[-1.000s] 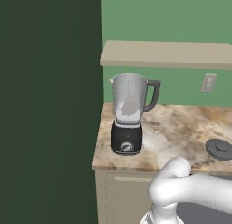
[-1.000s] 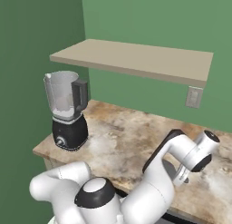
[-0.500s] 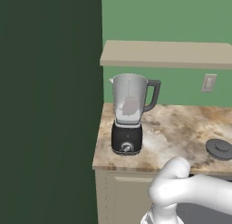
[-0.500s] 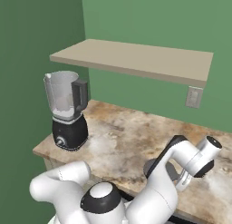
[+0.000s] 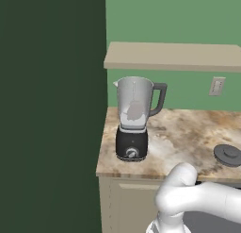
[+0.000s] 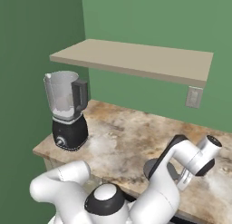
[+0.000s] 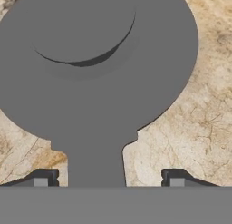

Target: Grab the onion and lemon from the fridge, place them in the blender, close the lid, and turn on the blender to create a marinade.

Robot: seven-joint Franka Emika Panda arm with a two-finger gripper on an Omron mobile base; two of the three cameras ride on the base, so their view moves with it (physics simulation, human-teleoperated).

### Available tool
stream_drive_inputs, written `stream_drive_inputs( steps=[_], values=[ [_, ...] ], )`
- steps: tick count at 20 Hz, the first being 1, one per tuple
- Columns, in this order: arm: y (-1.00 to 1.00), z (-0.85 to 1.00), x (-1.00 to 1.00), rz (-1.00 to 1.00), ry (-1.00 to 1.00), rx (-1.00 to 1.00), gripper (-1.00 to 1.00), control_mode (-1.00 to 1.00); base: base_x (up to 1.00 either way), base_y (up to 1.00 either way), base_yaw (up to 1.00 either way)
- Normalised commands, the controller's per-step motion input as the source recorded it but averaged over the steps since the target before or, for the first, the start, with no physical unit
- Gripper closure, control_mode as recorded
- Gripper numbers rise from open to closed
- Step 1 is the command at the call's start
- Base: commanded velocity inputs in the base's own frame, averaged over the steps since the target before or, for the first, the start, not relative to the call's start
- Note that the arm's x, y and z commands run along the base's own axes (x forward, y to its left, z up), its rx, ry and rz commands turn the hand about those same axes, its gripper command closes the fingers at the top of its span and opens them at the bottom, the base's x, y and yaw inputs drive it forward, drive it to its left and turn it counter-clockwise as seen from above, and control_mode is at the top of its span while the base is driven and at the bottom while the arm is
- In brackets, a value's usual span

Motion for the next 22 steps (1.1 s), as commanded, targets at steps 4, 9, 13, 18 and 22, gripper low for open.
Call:
stream_drive_inputs(
  steps=[4,9,13,18,22],
  values=[
    [0.0,-0.07,0.11,0.0,0.05,0.0,1.0,-1.0,0.0,0.0,0.0],
    [0.01,-0.04,0.07,0.0,0.04,0.0,1.0,-1.0,0.0,0.0,0.0],
    [0.0,0.0,0.0,0.0,0.0,0.0,1.0,-1.0,0.0,0.0,0.0],
    [0.0,0.0,-0.01,0.0,0.0,0.0,1.0,-1.0,0.0,0.0,0.0],
    [0.0,0.12,-0.28,0.0,0.0,0.0,1.0,-1.0,0.0,0.0,0.0]
  ],
)
